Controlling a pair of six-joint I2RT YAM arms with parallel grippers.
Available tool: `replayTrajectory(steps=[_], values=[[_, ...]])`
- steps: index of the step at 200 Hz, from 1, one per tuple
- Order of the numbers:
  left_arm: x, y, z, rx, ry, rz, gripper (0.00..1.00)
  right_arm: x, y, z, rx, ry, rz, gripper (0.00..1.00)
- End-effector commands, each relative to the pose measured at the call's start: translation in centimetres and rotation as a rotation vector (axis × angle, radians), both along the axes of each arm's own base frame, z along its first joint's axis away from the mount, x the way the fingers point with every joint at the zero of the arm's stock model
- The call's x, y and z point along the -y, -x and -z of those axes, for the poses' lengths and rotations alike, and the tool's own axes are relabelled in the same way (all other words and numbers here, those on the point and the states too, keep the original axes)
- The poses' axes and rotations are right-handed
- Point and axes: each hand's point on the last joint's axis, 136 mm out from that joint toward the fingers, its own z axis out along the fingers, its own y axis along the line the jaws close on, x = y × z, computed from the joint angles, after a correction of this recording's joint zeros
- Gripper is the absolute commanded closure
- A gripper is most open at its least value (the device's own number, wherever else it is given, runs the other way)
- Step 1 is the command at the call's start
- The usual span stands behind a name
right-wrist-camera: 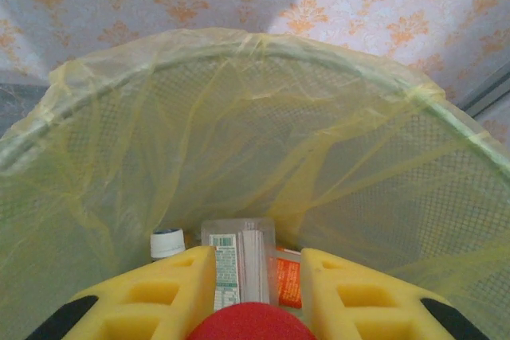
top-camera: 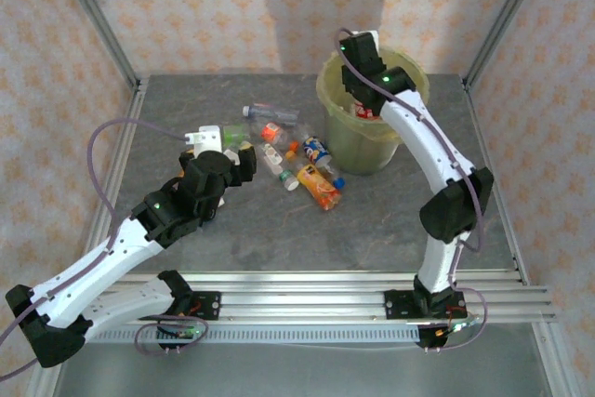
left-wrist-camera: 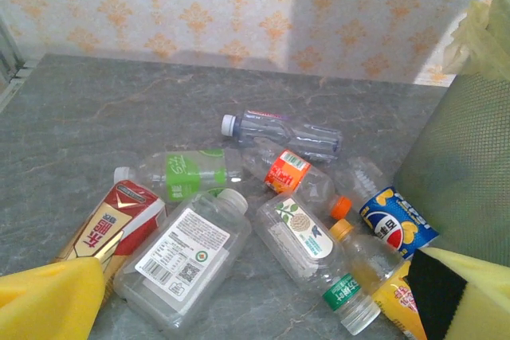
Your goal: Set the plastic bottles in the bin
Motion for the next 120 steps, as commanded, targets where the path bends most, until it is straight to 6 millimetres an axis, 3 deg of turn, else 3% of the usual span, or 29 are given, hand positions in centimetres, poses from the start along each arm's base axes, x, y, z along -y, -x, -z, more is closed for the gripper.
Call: replayTrajectory(steps=[1,28,120], values=[[-0.7,0.1,-0.8,0.014,0.015,-0.038,0.0,1.4,0.3,-1.7,0.069,-0.12,0.045,1.0],[-0.7,0.0,-0.8,0.011,0.013,-0.041,0.0,2.0,-0.2,-0.1,0.052,-0.161,0.065,1.0],[-1.0,-0.2,-0.4,-0.003,0.003,-0.061,0.0,1.2,-0.5,5.9,0.01,-0.173,0.02,0.97]])
